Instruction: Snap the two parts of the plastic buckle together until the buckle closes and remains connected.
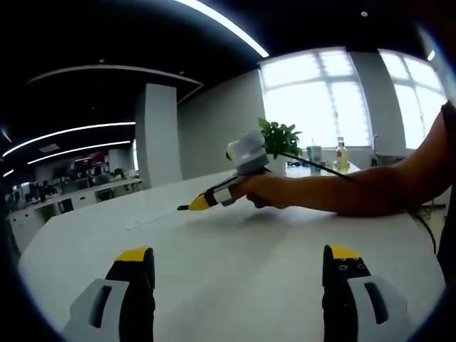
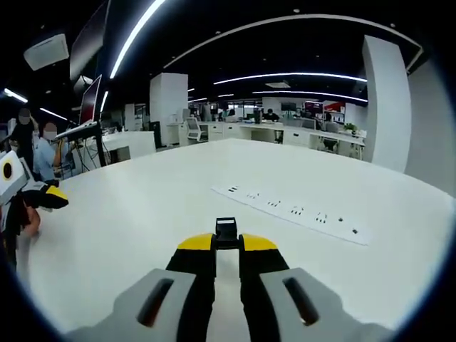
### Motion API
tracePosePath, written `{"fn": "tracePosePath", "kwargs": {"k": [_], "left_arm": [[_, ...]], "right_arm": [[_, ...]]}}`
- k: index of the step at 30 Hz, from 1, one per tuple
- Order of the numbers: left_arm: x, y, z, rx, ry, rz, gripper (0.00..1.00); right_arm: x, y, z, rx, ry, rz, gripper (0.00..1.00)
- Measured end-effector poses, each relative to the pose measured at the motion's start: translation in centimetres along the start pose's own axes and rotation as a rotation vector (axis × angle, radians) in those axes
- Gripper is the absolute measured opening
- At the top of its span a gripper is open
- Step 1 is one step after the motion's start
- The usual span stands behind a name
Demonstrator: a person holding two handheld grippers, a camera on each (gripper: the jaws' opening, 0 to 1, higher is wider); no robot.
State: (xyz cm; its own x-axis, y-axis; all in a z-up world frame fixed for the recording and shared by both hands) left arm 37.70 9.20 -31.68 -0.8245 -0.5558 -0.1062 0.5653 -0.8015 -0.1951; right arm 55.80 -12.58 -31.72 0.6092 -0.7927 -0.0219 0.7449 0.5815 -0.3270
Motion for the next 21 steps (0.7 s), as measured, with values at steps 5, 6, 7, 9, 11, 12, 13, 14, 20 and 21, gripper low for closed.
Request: {"fn": "tracePosePath", "kwargs": {"k": [5, 6, 7, 9, 11, 12, 13, 14, 20, 21], "left_arm": [[0.3, 0.1, 0.0, 0.004, 0.003, -0.013, 0.99], [0.4, 0.1, 0.0, 0.006, 0.006, -0.016, 0.99], [0.4, 0.1, 0.1, 0.007, 0.006, -0.019, 0.99], [0.4, 0.1, 0.1, 0.008, 0.006, -0.020, 0.99], [0.4, 0.1, 0.1, 0.009, 0.007, -0.020, 0.99], [0.4, 0.1, 0.1, 0.010, 0.007, -0.022, 0.99], [0.5, 0.1, 0.2, 0.010, 0.008, -0.022, 0.99], [0.5, 0.0, 0.2, 0.010, 0.011, -0.023, 0.99], [0.6, 0.0, 0.2, 0.010, 0.014, -0.026, 0.99], [0.7, 0.1, 0.2, 0.009, 0.013, -0.028, 0.99]], "right_arm": [[0.1, 0.2, -0.5, -0.030, 0.002, 0.001, 0.09], [0.0, 0.2, -0.5, -0.032, 0.004, 0.002, 0.09], [-0.1, 0.2, -0.5, -0.037, 0.009, 0.005, 0.09], [-0.2, 0.4, -0.7, -0.047, 0.006, 0.008, 0.09], [-0.2, 0.5, -0.8, -0.054, 0.005, 0.010, 0.09], [-0.2, 0.5, -0.8, -0.057, 0.004, 0.009, 0.09], [-0.2, 0.5, -0.9, -0.060, 0.003, 0.008, 0.09], [-0.1, 0.6, -0.9, -0.063, 0.003, 0.008, 0.09], [-0.4, 1.0, -1.4, -0.097, -0.010, 0.003, 0.09], [-0.4, 1.0, -1.4, -0.101, -0.012, 0.004, 0.09]]}}
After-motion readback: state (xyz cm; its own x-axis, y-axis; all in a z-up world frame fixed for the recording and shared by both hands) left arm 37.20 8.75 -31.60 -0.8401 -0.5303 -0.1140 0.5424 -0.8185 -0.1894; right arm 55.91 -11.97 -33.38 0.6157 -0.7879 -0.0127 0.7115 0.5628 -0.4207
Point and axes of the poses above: the point that each gripper's makers call its tool centre point, and the gripper's own axes: y roughly forward along the fingers, x roughly to its right, z roughly out of its top, the point moved 8 cm from there along -y, roughly backward along the fingers, and after that the axes turned 4 degrees about y, right-handed, at the moved point
